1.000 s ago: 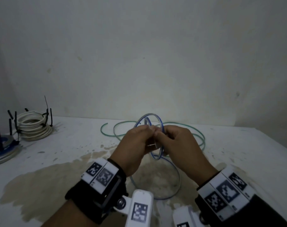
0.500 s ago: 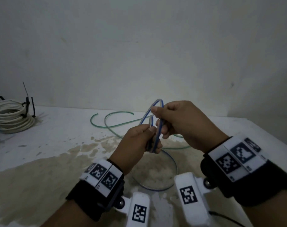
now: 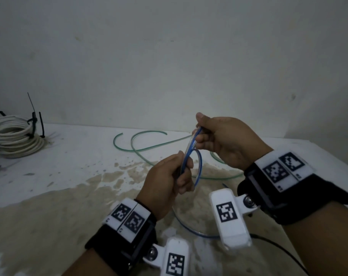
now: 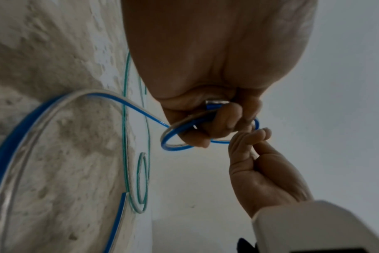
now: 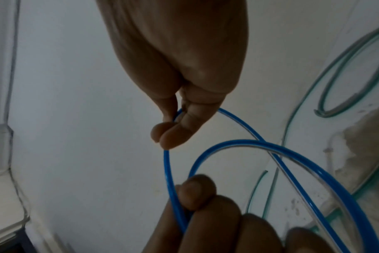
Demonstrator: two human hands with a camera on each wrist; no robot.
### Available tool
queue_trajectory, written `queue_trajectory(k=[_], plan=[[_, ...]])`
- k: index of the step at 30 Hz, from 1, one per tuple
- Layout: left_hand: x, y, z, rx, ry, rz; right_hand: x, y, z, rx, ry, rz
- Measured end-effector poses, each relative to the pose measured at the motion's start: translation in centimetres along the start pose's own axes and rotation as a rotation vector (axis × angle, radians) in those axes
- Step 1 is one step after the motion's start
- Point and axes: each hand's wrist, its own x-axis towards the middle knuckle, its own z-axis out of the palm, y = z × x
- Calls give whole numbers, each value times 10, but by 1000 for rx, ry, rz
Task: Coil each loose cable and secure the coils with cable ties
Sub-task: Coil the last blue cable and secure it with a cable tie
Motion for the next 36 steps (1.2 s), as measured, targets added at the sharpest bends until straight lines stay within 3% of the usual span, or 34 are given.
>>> queue_trajectory(k=[9, 16, 24, 27, 29, 31, 33, 36], plan=[[-4, 3, -1, -140, -98, -91, 6, 17, 6, 232, 57, 130], [-6, 0, 0, -89, -45, -56, 7, 16, 2, 250, 113, 124], [-8, 4, -2, 87, -85, -44, 8, 13, -21, 75, 181, 89], [-11, 6, -1, 61, -95, -50, 4, 18, -22, -220, 175, 115], [-11, 9, -3, -6, -90, -61, 2, 25, -27, -703, 216, 16], [-11, 14, -6, -93, -99, -76, -1, 33, -30, -1060, 313, -273], [-11, 20, -7, -194, -106, -88, -8, 39, -28, -961, 245, -450], [-12, 32, -9, -320, -100, -70, -21, 44, -21, -689, 83, -472]])
